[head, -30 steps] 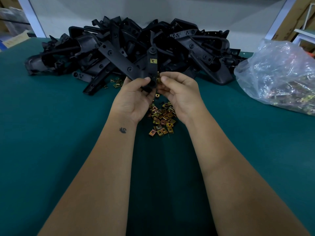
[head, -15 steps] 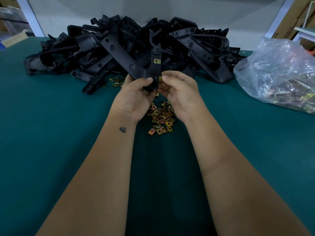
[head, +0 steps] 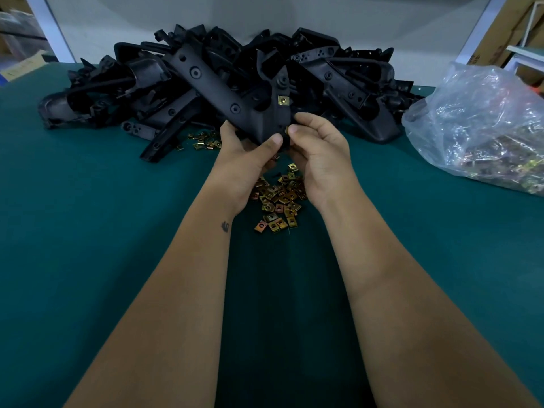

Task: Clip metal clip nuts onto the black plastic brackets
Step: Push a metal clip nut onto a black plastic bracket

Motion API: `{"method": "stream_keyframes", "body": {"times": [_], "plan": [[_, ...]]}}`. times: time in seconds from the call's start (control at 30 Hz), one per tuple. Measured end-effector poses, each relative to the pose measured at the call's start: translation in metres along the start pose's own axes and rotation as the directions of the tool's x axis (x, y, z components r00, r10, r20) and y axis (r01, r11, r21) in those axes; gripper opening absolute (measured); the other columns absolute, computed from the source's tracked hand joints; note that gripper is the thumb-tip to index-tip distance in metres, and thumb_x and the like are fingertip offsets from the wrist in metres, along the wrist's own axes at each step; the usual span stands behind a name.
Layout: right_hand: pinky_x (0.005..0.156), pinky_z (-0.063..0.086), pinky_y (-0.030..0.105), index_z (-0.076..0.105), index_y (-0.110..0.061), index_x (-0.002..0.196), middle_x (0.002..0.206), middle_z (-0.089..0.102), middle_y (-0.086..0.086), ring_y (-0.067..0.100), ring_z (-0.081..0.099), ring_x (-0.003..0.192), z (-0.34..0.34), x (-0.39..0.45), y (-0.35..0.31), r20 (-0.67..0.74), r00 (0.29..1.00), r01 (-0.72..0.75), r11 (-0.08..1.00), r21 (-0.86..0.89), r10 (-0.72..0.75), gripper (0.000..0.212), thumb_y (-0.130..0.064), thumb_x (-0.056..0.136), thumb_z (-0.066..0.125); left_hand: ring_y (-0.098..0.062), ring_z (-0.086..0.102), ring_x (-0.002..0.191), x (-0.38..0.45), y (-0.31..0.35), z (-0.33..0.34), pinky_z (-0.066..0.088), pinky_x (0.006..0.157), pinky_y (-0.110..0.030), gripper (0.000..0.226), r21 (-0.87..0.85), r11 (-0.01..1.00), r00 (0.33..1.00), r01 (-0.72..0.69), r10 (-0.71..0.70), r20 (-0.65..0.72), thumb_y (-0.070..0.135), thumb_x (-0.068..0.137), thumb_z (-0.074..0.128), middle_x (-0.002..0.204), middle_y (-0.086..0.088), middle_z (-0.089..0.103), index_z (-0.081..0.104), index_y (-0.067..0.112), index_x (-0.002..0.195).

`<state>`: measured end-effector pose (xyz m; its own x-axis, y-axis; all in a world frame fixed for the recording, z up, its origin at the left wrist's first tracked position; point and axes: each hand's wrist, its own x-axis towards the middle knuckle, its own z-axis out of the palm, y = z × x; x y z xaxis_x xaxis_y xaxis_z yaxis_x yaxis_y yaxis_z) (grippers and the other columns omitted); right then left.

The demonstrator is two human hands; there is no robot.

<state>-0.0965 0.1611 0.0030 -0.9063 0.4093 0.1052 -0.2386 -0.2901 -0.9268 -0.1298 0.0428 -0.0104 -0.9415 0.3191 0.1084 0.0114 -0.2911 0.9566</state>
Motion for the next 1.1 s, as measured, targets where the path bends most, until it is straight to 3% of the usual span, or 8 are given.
{"method": "stream_keyframes", "body": {"times": [0.1, 0.23, 0.4, 0.5, 0.63, 0.77, 0.93, 1.1], "plan": [[0.096, 0.052, 0.039, 0.065, -0.010, 0.097, 0.073, 0.068, -0.002, 0.015, 0.065, 0.084, 0.003, -0.001, 0.002, 0.004, 1.000, 0.025, 0.997, -0.073, -0.025, 0.018, 0.005, 0.088, 0.063, -0.015, 0.062, 0.111, 0.000, -0.001, -0.001, 0.053, 0.096, -0.035, 0.055, 0.133, 0.991, 0.999, -0.034, 0.035, -0.010, 0.012, 0.094, 0.066, 0.126, -0.002, 0.063, 0.034, 0.020, 0.138], [0.101, 0.051, 0.046, 0.064, -0.008, 0.099, 0.070, 0.067, -0.003, 0.018, 0.065, 0.086, 0.005, -0.001, 0.003, 0.004, 1.000, 0.029, 0.996, -0.085, -0.028, 0.018, 0.006, 0.088, 0.063, -0.006, 0.057, 0.093, -0.001, -0.002, 0.001, 0.049, 0.088, -0.027, 0.057, 0.176, 0.983, 0.998, -0.056, 0.057, -0.004, 0.011, 0.094, 0.065, 0.125, -0.003, 0.061, 0.032, 0.020, 0.139], [0.096, 0.054, 0.040, 0.065, -0.008, 0.100, 0.076, 0.069, 0.000, 0.017, 0.066, 0.085, 0.004, -0.001, 0.003, 0.012, 1.000, 0.022, 0.998, -0.062, -0.021, 0.018, 0.005, 0.087, 0.064, -0.007, 0.061, 0.106, -0.001, -0.001, 0.001, 0.052, 0.089, -0.025, 0.056, 0.164, 0.984, 0.997, -0.074, 0.075, 0.004, 0.011, 0.095, 0.064, 0.128, -0.002, 0.061, 0.031, 0.018, 0.140], [0.076, 0.053, 0.026, 0.066, -0.011, 0.102, 0.083, 0.071, 0.000, 0.013, 0.067, 0.084, 0.003, -0.002, 0.000, 0.023, 1.000, -0.001, 0.998, -0.058, 0.002, 0.016, -0.003, 0.088, 0.067, -0.012, 0.065, 0.106, -0.002, 0.001, 0.002, 0.054, 0.084, -0.025, 0.050, -0.001, 1.000, 1.000, -0.020, 0.020, 0.020, 0.006, 0.096, 0.063, 0.119, -0.001, 0.066, 0.037, 0.017, 0.137], [0.072, 0.052, 0.024, 0.067, -0.014, 0.104, 0.088, 0.072, 0.003, 0.014, 0.067, 0.081, 0.003, -0.001, -0.005, 0.063, 0.997, -0.045, 0.996, 0.072, 0.040, 0.012, -0.014, 0.097, 0.057, -0.012, 0.067, 0.086, -0.002, 0.005, 0.005, 0.054, 0.069, -0.018, 0.034, -0.414, 0.908, 0.997, 0.065, -0.041, 0.067, -0.004, 0.095, 0.057, 0.103, -0.004, 0.068, 0.046, 0.010, 0.124], [0.075, 0.054, 0.027, 0.067, -0.013, 0.109, 0.094, 0.071, 0.006, 0.016, 0.066, 0.084, 0.002, -0.003, -0.007, 0.091, 0.995, -0.044, 0.993, 0.105, 0.034, 0.017, -0.010, 0.095, 0.060, -0.012, 0.064, 0.084, -0.003, 0.006, 0.004, 0.053, 0.065, -0.016, 0.033, -0.481, 0.871, 0.993, 0.100, -0.057, 0.104, -0.003, 0.095, 0.057, 0.105, -0.005, 0.066, 0.049, 0.011, 0.123], [0.077, 0.055, 0.030, 0.065, -0.015, 0.110, 0.099, 0.054, 0.018, 0.021, 0.060, 0.089, -0.001, -0.004, -0.008, 0.124, 0.992, 0.003, 0.998, 0.063, -0.011, 0.021, -0.003, 0.093, 0.060, -0.006, 0.066, 0.073, -0.005, 0.007, 0.001, 0.050, 0.058, -0.018, 0.049, -0.238, 0.969, 0.993, 0.059, -0.034, 0.110, 0.006, 0.095, 0.061, 0.098, 0.003, 0.068, 0.039, 0.012, 0.137], [0.105, 0.047, 0.048, 0.067, -0.018, 0.106, 0.073, 0.058, 0.002, 0.019, 0.060, 0.089, 0.004, -0.005, -0.004, 0.040, 0.998, 0.057, 0.996, -0.072, -0.054, 0.019, -0.004, 0.094, 0.062, -0.007, 0.065, 0.092, -0.004, 0.006, -0.001, 0.052, 0.067, -0.022, 0.053, -0.052, 0.999, 0.999, 0.007, -0.004, 0.050, 0.009, 0.097, 0.063, 0.112, 0.002, 0.065, 0.034, 0.016, 0.140]]}}
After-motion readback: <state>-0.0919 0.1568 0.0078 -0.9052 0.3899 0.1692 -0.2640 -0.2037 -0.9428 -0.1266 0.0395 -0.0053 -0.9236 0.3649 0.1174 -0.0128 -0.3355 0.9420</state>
